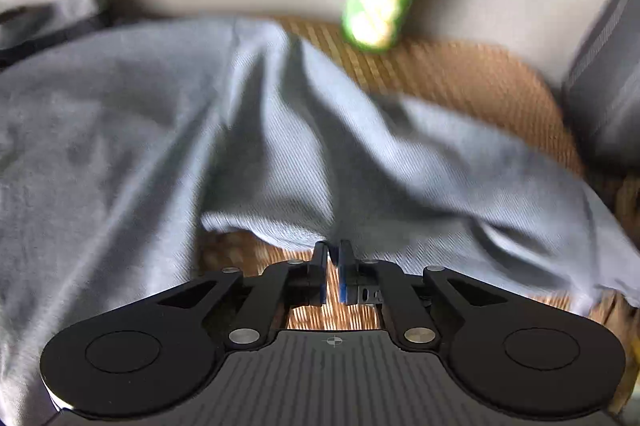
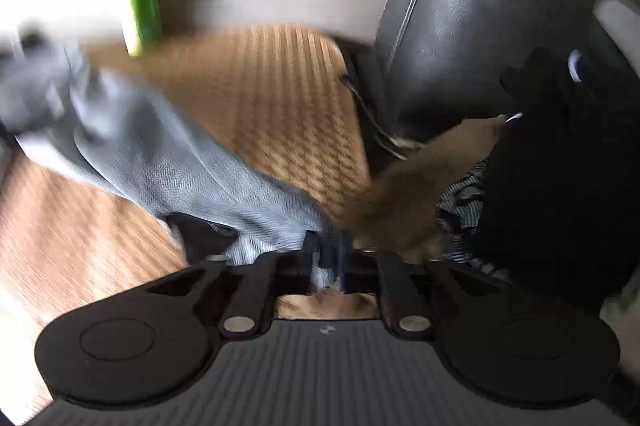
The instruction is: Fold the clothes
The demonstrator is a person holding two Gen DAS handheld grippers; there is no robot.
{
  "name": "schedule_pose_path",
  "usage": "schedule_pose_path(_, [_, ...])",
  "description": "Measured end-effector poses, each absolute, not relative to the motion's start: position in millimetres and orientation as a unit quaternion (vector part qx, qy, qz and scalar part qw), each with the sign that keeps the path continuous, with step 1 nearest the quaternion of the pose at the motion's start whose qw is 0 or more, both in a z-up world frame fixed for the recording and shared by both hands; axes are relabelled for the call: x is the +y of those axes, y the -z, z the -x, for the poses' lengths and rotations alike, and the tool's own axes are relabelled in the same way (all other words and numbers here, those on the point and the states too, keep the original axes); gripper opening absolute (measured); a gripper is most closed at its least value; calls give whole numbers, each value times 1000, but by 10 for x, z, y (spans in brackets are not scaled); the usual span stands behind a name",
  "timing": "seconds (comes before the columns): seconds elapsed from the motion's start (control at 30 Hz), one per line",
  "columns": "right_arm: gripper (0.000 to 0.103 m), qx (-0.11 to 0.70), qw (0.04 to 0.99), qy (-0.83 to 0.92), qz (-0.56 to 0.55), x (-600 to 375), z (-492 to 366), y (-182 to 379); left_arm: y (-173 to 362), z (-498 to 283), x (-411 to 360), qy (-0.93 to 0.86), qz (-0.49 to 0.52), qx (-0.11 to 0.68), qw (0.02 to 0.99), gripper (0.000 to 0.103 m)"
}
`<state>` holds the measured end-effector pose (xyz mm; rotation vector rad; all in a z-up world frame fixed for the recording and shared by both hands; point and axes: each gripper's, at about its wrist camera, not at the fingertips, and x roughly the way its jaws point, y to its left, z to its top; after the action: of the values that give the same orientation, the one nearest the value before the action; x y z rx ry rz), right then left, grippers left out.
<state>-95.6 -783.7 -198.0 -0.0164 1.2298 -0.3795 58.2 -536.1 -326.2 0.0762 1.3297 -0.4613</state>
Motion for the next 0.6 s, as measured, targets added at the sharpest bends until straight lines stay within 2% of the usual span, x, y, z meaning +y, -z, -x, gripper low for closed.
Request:
schedule_pose_path(0.03, [46, 590, 786, 179, 35, -7817, 937, 2066, 3280, -527, -5379, 219, -49, 610, 760, 22])
schedule_pose_path(0.23, [48, 561, 813, 152, 31, -7621, 954, 2122, 3337, -385, -5265, 223, -42, 623, 748, 26])
schedule_pose_path(0.33, [48, 571, 808, 118, 85, -7429, 878, 2236, 3357, -394, -5271, 224, -31, 623, 748, 26])
schedule_pose_path(0.4, [48, 575, 803, 92, 127, -7328, 839, 2338, 3343, -411, -5293, 215, -28, 615, 758, 37])
schedule_pose_path(0.47, [51, 587, 788, 62, 175, -7185, 775, 2539, 3302, -431, -5293, 205, -29, 603, 770, 41])
schedule_pose_path(0.6, [51, 597, 767, 31, 233, -7084, 699, 2795, 3261, -466, -5293, 194, -31, 592, 782, 41])
